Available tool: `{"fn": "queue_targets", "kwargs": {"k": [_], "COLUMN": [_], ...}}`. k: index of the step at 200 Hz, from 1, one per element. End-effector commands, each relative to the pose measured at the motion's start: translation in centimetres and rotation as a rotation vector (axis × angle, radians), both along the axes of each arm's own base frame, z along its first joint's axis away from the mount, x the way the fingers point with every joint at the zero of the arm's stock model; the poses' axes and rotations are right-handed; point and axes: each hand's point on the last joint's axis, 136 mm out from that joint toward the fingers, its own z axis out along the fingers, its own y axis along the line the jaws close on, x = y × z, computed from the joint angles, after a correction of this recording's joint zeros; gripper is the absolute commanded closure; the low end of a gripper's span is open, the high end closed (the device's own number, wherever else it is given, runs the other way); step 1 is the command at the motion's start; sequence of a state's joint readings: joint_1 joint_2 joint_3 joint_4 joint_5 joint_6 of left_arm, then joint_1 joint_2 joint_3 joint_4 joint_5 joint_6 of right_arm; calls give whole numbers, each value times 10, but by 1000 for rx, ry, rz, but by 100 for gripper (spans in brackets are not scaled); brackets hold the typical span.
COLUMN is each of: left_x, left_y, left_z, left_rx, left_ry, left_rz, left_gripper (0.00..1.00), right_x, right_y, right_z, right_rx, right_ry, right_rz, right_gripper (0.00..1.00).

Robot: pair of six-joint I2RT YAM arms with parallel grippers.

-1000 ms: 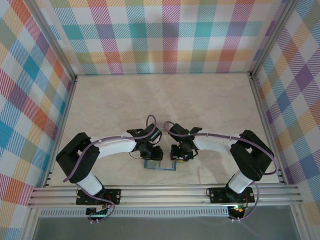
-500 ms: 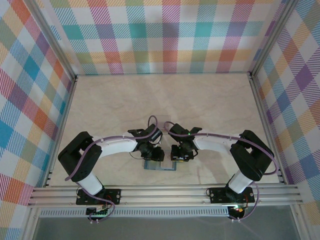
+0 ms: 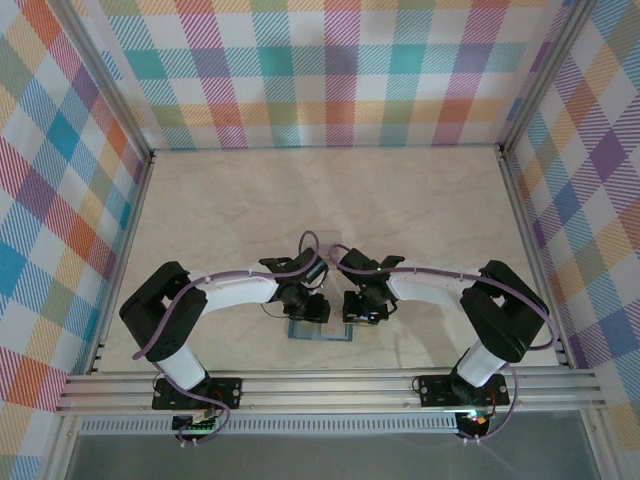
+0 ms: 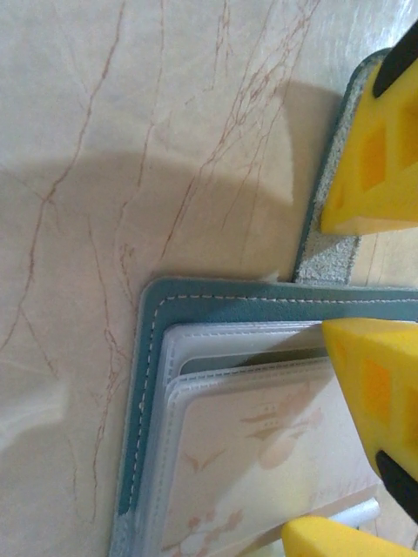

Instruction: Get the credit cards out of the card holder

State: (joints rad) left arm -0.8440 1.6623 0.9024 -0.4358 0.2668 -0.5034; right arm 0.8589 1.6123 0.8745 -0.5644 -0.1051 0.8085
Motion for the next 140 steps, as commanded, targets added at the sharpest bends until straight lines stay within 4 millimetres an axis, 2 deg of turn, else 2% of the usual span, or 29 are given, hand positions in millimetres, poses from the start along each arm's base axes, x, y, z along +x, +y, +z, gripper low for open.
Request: {"fn": "queue_targets", "kwargs": {"k": [1, 51, 105, 140], "left_x": [-9, -11, -12, -14], "left_y": [26, 25, 38, 37], "left_z": [-23, -22, -18, -9], "left_rx": [155, 159, 195, 163], "left_ry": [16, 5, -15, -32], "left_rz": [-8, -15, -2, 13], "left_gripper": [66, 68, 71, 73], "right_x": [-10, -13, -13, -12], "right_y": [-7, -9, -12, -13], "right_z": [0, -4, -1, 2], "right_rx": [-16, -18, -25, -25], "right_ry": [18, 34, 24, 15], "right_rz": [-8, -20, -24, -30], "right_gripper": [67, 67, 67, 67]}}
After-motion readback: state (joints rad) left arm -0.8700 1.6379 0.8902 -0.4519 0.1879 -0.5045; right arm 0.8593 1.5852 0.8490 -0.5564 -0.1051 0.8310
